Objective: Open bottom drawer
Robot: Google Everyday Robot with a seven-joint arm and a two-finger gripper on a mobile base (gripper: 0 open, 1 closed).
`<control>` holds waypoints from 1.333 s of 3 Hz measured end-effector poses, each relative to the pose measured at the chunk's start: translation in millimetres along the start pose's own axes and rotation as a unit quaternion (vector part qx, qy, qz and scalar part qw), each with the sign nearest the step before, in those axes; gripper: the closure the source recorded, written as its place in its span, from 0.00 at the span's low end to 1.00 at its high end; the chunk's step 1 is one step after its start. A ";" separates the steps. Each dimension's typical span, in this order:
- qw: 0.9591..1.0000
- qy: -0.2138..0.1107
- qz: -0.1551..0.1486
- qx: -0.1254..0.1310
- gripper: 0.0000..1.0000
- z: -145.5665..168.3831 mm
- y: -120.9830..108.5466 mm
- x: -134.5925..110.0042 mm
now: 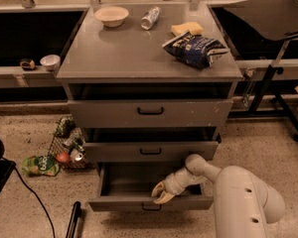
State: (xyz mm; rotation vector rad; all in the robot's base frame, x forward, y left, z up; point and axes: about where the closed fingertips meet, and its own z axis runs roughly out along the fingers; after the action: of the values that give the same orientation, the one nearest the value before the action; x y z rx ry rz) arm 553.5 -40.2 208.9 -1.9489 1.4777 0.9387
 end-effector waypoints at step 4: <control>0.999 -0.032 -0.013 -0.035 0.58 21.5 8.1 -18.2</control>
Offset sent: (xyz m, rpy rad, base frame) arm -0.0407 0.0598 -0.0033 0.1747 0.1630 0.2288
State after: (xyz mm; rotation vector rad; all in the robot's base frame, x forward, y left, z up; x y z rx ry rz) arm 538.0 -15.3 209.6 -1.9638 1.3969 1.0435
